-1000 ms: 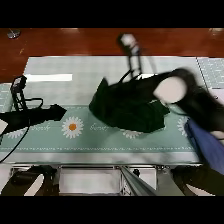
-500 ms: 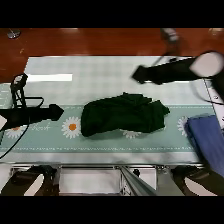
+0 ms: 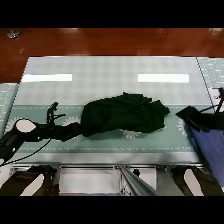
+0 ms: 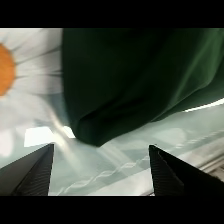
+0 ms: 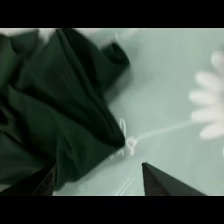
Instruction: Fold the shirts.
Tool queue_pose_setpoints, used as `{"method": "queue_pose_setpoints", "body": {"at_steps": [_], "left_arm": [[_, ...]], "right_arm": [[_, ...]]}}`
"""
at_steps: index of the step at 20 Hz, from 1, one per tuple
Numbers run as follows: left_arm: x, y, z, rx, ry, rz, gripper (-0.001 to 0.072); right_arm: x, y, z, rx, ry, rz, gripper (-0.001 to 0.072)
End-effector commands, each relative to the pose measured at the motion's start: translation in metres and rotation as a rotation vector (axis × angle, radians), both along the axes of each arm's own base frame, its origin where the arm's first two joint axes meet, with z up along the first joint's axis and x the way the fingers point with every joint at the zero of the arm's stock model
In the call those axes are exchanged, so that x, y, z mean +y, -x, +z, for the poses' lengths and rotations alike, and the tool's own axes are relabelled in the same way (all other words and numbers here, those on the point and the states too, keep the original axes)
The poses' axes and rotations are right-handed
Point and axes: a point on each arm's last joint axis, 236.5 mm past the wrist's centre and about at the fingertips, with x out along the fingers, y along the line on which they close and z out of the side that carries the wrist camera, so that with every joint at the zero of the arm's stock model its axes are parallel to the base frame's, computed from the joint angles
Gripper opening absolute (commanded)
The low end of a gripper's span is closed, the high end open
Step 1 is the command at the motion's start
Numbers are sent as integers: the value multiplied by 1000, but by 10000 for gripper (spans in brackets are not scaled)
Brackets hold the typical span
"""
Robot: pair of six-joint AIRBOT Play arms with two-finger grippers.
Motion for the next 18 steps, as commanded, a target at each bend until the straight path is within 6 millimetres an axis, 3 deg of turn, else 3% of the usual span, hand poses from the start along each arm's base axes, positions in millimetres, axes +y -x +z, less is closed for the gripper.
{"method": "queue_pose_setpoints", "body": {"at_steps": [1,4,8,9,10,11,14,18], "left_arm": [[-15,-15,-12,-7,101,55,701],[-18,-28,-15,-14,118,77,701],[-34,-38,-14,-26,113,17,695],[-39,-41,-13,-35,111,2,593],[-43,-46,-10,-49,111,-16,182],[-45,-53,-5,-80,112,-34,29],[-48,-72,17,-135,136,-51,29],[-55,-78,36,-165,170,-92,29]], "right_arm": [[24,33,-37,61,-112,-14,617],[29,44,-51,98,-127,-10,616],[30,43,-53,97,-135,-10,616],[31,44,-56,114,-144,-8,616],[33,45,-59,131,-159,-6,616],[35,46,-62,146,-176,0,616],[45,41,-70,175,-251,7,616],[49,21,-76,155,-324,-25,616]]}}
